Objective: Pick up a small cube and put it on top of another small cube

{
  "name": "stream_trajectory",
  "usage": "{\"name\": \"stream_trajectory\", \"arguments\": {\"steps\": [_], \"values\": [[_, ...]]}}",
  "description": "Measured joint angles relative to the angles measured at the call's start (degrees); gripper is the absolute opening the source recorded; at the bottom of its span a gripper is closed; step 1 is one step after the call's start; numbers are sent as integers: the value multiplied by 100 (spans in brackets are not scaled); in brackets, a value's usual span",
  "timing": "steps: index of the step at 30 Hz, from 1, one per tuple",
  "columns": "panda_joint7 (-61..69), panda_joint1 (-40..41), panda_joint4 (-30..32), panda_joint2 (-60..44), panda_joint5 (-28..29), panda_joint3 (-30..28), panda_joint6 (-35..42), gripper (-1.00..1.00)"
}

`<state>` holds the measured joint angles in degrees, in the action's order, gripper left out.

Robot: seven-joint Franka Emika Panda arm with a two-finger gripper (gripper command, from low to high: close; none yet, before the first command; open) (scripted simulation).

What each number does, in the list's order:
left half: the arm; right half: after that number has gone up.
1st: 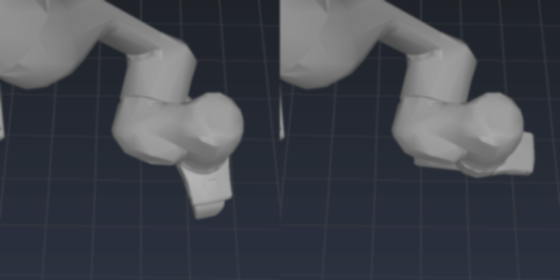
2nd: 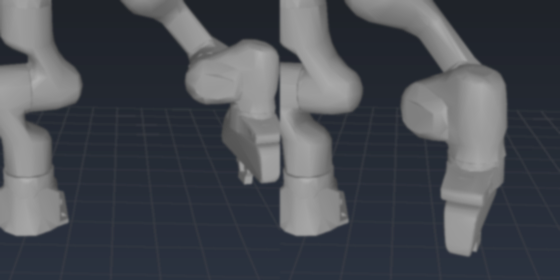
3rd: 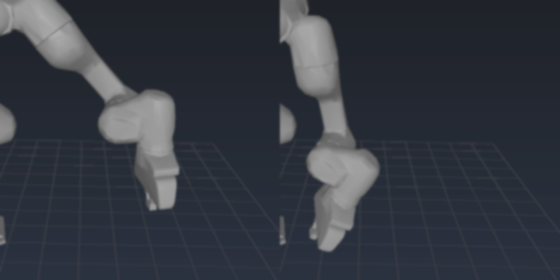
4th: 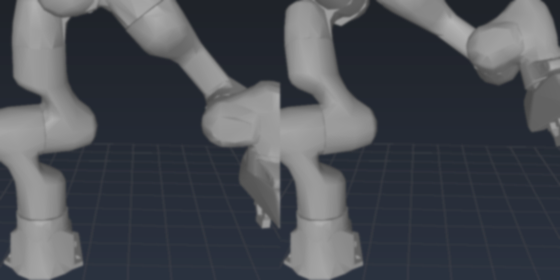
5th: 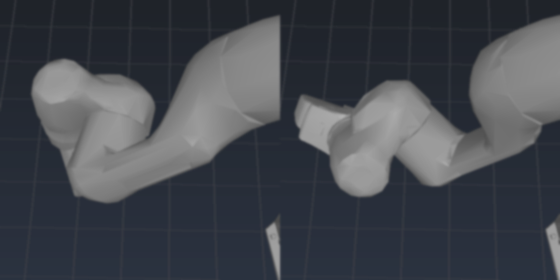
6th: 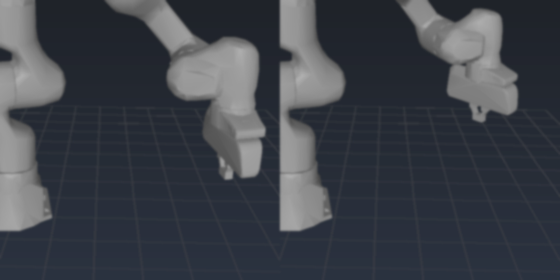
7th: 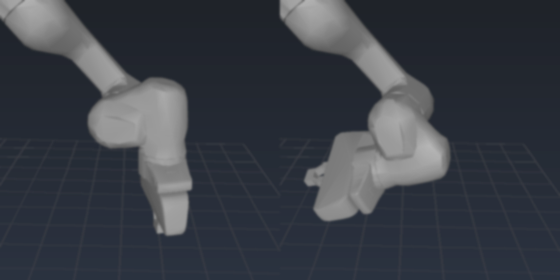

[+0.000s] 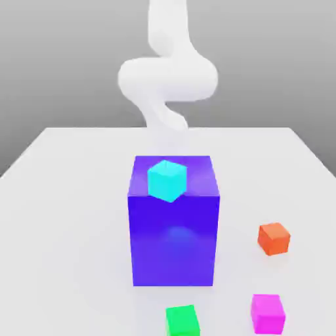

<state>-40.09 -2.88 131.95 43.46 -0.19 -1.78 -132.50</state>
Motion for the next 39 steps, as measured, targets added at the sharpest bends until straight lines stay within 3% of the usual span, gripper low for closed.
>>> {"name": "stream_trajectory", "arguments": {"steps": [25,39], "values": [[6085,-2630,179,-2326,-660,-1757,-745,0],[9766,-3495,266,-3703,-1446,-2187,-1120,0]]}}
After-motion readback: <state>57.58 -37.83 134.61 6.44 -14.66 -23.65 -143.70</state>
